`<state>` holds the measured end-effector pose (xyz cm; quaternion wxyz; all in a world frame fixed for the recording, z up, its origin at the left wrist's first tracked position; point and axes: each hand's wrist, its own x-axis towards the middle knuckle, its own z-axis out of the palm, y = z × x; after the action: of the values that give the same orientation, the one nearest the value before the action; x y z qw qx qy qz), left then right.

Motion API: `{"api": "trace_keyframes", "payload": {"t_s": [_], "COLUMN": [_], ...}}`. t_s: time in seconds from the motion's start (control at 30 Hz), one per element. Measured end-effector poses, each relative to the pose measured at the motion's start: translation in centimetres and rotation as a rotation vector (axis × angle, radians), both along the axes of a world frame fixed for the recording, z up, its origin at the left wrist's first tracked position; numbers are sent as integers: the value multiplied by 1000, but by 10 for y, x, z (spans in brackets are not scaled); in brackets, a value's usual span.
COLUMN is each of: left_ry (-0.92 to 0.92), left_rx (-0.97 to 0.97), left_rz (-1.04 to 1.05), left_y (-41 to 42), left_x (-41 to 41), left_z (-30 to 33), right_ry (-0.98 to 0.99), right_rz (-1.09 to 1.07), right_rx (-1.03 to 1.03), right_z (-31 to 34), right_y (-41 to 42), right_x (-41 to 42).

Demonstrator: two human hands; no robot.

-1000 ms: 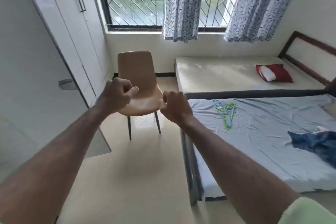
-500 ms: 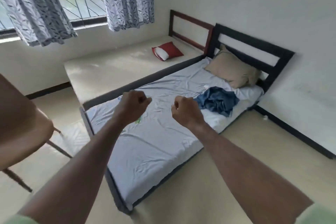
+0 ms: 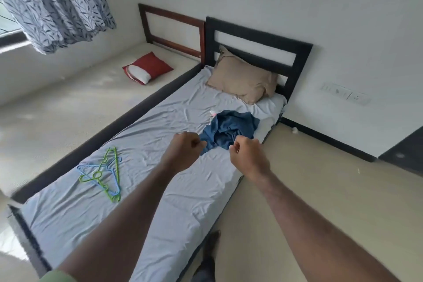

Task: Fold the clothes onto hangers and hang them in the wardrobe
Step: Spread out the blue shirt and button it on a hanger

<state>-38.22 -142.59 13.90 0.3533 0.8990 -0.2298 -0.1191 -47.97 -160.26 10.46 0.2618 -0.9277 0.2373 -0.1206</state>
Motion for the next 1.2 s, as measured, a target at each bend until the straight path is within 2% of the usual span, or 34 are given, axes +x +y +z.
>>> {"api": "trace_keyframes", "payload": {"t_s": [0.27,0.57,0.83,1.03,1.13,1.2], "left_ry": [143,358,362,391,429,306], "left_rx": [16,-39,29,99,141,274], "left_rz": [-47,45,98,96,92,101], "left_y": [-92,-159,-227,-285,-294,-294], "left_x": [152,258,330,377,382,377], "left_z": [-91,-220,-419,-548,-600,-630], "right_ry": [7,37,-1,-28,-23,-13], "right_rz": [-55,-93,-158,-233,-247,-268], "right_rx": [30,102,122,33,114,203], "right_z": [-87,-221,-388,-495,-530,-552], "right_y": [-67,-117,-183,-251,-279,-289], "right_x": [139,242,312,346,357,362]}}
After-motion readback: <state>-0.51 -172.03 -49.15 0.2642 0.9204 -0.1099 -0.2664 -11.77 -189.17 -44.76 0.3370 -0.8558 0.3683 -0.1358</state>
